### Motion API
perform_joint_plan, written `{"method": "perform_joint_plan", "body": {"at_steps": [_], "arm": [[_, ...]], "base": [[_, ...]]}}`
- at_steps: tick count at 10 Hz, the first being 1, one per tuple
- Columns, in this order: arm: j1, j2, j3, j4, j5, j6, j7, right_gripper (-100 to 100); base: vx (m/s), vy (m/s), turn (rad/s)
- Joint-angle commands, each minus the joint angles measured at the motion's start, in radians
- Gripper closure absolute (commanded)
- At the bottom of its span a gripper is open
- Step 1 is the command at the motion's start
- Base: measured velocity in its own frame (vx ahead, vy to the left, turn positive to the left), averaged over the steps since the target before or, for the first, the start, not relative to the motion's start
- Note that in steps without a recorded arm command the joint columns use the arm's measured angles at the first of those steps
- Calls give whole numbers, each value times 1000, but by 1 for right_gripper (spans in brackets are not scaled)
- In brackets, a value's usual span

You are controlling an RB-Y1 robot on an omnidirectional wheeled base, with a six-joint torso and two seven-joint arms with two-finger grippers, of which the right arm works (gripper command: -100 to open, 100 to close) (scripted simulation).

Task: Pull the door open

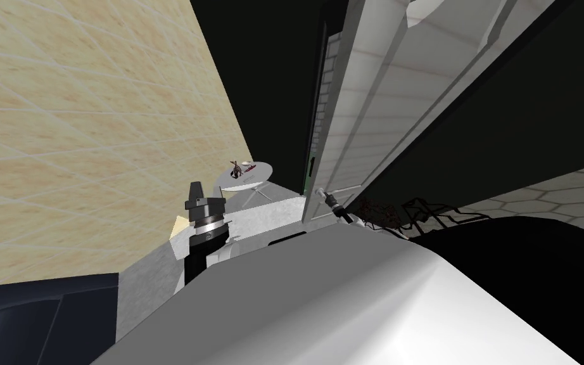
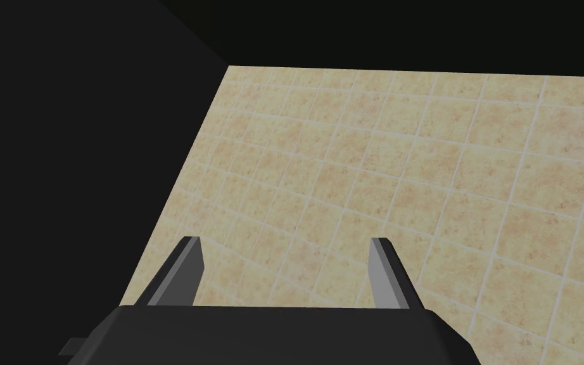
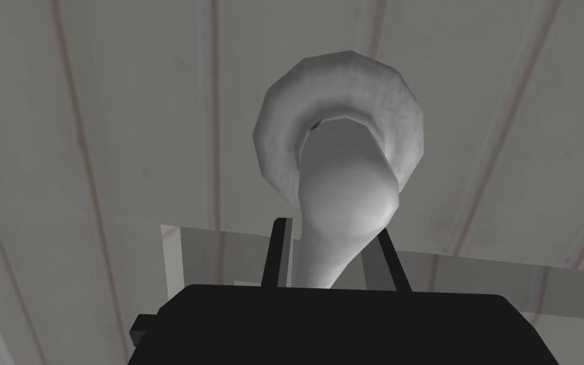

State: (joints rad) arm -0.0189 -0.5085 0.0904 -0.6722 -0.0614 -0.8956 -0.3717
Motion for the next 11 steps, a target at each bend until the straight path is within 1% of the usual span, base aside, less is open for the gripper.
{"method": "perform_joint_plan", "body": {"at_steps": [1, 2, 3, 4, 6, 7, 8, 10, 11], "arm": [[10, -20, 11, -1, 5, -27, -19, 100], [10, -10, 8, -7, 3, -11, -10, 100], [27, -24, 18, -1, 5, -42, -26, 100], [31, -28, 20, 1, 6, -51, -30, 100], [50, -49, 30, 10, 8, -93, -48, 100], [60, -59, 35, 15, 9, -114, -57, 100], [65, -64, 37, 17, 9, -124, -61, 100], [81, -80, 45, 24, 11, -157, -75, 100], [76, -72, 46, 26, 12, -149, -72, 100]], "base": [[-154, -61, 72], [-71, -28, 24], [-140, -59, 195], [-179, -85, 156], [-201, -68, 126], [-205, -125, 199], [-172, -85, 111], [-172, -54, 105], [-83, -28, 27]]}}
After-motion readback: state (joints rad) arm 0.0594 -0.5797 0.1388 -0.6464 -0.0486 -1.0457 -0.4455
